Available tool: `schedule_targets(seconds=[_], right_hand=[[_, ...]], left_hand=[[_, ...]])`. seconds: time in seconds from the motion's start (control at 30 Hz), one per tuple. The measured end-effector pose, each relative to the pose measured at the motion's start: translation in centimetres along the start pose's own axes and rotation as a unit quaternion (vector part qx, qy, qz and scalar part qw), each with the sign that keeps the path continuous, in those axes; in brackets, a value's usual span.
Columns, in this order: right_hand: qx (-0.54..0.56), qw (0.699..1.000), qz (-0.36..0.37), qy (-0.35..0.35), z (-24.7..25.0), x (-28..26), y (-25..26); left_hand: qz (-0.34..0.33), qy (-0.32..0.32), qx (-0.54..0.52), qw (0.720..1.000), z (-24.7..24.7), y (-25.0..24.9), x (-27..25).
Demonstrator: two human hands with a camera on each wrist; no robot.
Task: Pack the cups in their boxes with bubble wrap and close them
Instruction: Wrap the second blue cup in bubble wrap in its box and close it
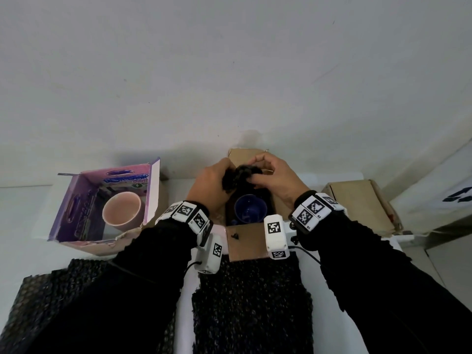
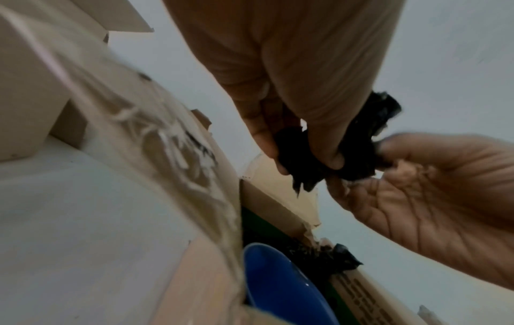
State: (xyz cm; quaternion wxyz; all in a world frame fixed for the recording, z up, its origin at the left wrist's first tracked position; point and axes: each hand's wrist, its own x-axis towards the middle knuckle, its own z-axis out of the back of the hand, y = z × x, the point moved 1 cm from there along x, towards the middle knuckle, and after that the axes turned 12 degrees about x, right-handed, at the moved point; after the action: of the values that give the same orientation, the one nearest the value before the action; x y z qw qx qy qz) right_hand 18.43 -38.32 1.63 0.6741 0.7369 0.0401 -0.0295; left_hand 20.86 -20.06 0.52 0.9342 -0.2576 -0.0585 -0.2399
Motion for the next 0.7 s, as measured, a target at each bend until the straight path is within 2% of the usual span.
schedule_targets(seconds=[0.1,0.17,0.2,0.27,0.33,0.4,0.47,0.53,0.57,0.63,0.7], right_hand=[[-0.11,0.99,0.08,-0.028,0.1,0.8,-0.8],[-0.19,0.971,0.135,-0.055,0.0,1.5,-1.6],[-0.259,0.95,0.165,-0.057,-0.1,1.7,-2.1],[-0.41,0.888,0.201,-0.044,-0.3,1.8,-3.2],[-0.472,0.858,0.202,-0.02,-0.5,1.7,-4.2],[-0.485,0.852,0.199,0.005,-0.6,1.2,-5.0],[-0.503,0.842,0.195,0.03,-0.5,0.8,-5.6],[-0.553,0.811,0.181,0.056,-0.4,0.6,-5.9],[-0.582,0.791,0.177,0.062,-0.4,0.5,-6.0],[-0.619,0.763,0.179,0.056,-0.6,0.7,-6.3],[-0.621,0.764,0.174,0.039,-0.9,1.1,-6.2]], left_hand=[[-0.036,-0.031,0.019,0.999,0.1,0.8,0.1],[-0.064,-0.03,0.068,0.995,0.0,0.9,0.3],[-0.072,-0.016,0.112,0.991,-0.1,0.8,0.4],[-0.086,0.032,0.212,0.973,-0.7,0.5,0.5],[-0.086,0.085,0.292,0.949,-1.8,0.5,0.7],[-0.084,0.103,0.339,0.931,-2.4,0.6,1.0],[-0.117,0.117,0.366,0.916,-2.9,0.8,1.3],[-0.16,0.117,0.393,0.898,-3.1,0.8,0.9],[-0.165,0.109,0.401,0.894,-3.1,0.9,0.7],[-0.146,0.063,0.395,0.905,-3.1,1.1,0.5],[-0.113,0.024,0.366,0.924,-3.0,1.2,0.5]])
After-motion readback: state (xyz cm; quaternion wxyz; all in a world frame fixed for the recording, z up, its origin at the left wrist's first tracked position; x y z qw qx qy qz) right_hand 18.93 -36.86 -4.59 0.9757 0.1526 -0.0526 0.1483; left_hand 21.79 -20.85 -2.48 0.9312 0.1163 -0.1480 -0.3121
